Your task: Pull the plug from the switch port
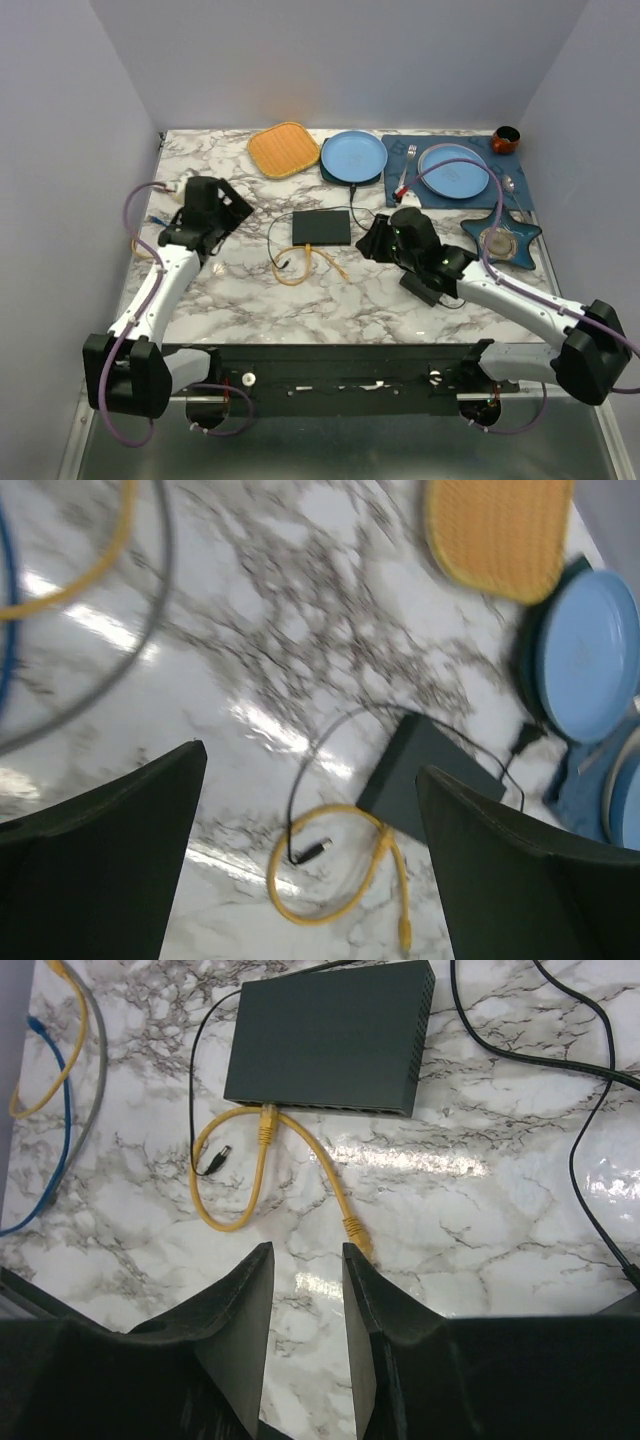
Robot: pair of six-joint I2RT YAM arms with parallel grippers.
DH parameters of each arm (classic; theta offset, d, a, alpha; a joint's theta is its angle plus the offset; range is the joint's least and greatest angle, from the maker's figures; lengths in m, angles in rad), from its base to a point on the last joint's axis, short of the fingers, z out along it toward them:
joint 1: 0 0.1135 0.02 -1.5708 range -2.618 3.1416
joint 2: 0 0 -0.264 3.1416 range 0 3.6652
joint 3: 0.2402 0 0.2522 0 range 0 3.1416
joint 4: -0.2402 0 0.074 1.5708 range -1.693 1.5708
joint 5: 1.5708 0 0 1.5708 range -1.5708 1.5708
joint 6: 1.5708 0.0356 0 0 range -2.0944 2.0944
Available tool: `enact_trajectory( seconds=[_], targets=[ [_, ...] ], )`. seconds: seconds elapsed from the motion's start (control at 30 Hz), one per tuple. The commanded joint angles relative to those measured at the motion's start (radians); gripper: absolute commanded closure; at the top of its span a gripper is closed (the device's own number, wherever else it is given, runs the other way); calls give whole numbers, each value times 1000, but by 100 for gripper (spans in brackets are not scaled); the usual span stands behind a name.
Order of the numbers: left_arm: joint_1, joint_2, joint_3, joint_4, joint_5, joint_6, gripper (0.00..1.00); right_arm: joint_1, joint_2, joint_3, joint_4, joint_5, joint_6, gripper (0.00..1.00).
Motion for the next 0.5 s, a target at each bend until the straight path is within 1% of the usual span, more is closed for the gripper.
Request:
enact_trajectory(
  seconds=[0.0,0.07,0.1,0.2,0.23,0.37,0.47],
  targets=[
    [-227,-12,-178,199,109,-71,2,0,117,105,11,14,-56,60],
    [-277,-14,-247,283,108,-116,3,-9,167,164,-3,11,-56,62],
    [-310,-7,-301,300,105,-125,4,-13,226,183,-3,6,-56,63],
    [-345,11,-371,360,109,-148,5,-44,320,270,-12,-32,-43,67],
    [-356,13,-387,384,109,-151,5,-53,383,296,-14,-65,-38,70],
    [-368,19,-450,556,157,-145,6,-81,512,399,-22,-128,-30,76],
    [-368,40,-448,613,171,-131,7,-82,601,476,-35,-139,-47,78]
  ],
)
